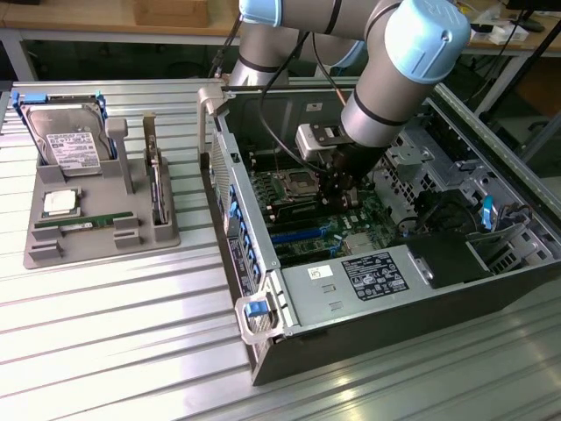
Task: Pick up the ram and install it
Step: 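Insert the ram into the slot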
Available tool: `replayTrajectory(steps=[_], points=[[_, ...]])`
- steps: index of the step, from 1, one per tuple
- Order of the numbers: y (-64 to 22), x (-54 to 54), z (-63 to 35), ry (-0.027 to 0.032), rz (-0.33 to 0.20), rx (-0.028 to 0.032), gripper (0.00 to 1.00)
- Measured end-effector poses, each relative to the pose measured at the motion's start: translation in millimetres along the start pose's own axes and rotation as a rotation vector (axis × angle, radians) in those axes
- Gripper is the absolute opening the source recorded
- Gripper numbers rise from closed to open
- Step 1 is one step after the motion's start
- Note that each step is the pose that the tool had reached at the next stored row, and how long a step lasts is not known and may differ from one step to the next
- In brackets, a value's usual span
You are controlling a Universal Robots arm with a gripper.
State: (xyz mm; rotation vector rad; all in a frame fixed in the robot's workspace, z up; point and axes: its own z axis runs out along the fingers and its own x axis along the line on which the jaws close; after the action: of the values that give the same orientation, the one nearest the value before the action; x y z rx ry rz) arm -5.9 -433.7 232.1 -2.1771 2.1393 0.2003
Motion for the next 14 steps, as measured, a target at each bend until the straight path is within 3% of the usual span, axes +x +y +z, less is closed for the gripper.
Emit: replayTrajectory(steps=[14], points=[[0.1,0.0,0.0,-0.0054,0.054,0.0083,0.13]])
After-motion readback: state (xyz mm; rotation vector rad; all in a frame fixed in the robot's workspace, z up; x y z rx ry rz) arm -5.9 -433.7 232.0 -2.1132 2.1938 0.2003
